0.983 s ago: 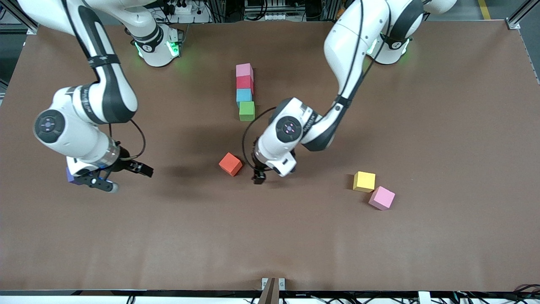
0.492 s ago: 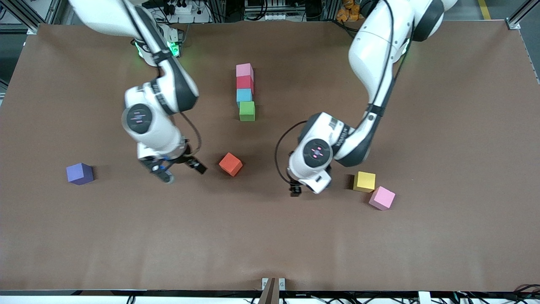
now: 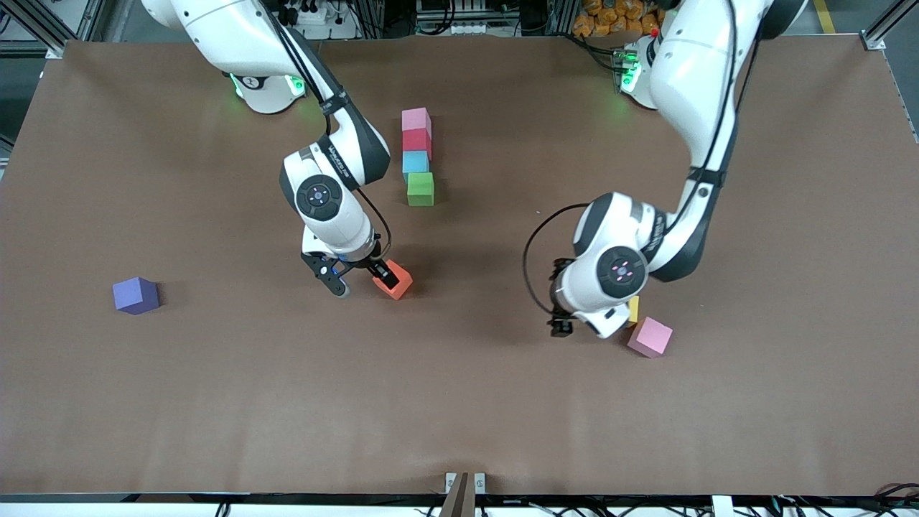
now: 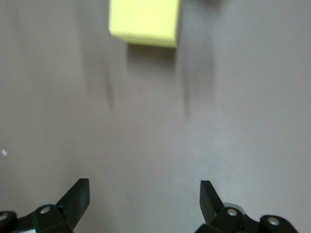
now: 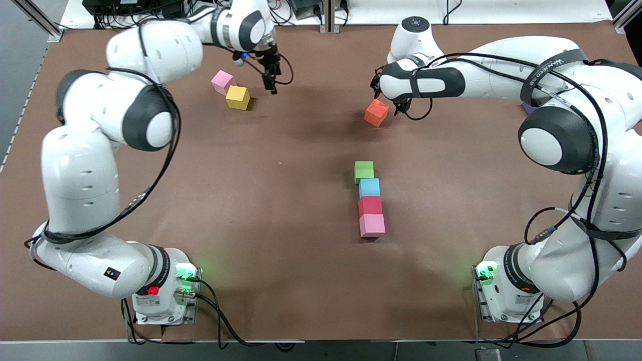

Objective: Arrange blocks into number 1

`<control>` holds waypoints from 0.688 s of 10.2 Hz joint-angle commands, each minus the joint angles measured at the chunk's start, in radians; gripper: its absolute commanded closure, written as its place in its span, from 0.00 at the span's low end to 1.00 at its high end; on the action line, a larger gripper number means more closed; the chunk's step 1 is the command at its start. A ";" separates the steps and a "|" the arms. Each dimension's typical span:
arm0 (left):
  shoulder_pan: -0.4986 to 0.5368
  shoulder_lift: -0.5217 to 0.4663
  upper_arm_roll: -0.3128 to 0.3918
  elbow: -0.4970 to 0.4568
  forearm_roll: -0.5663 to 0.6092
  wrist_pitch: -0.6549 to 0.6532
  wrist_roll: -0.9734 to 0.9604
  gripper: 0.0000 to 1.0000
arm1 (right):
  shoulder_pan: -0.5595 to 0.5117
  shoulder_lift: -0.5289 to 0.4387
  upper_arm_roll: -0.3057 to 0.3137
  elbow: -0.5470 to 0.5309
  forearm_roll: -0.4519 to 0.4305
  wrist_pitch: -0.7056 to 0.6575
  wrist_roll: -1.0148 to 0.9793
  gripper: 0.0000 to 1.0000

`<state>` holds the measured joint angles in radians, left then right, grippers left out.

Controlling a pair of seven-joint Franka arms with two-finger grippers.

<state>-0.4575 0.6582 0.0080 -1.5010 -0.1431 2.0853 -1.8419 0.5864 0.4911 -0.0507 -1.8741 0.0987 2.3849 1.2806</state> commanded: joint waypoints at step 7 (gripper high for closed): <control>0.129 -0.128 -0.010 -0.234 0.114 0.117 0.179 0.00 | 0.035 0.089 -0.004 0.085 0.026 0.043 0.011 0.00</control>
<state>-0.3474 0.5514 0.0079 -1.7099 -0.0668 2.1797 -1.6721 0.6085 0.5413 -0.0502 -1.8369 0.1093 2.4285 1.2811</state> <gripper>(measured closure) 0.000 0.000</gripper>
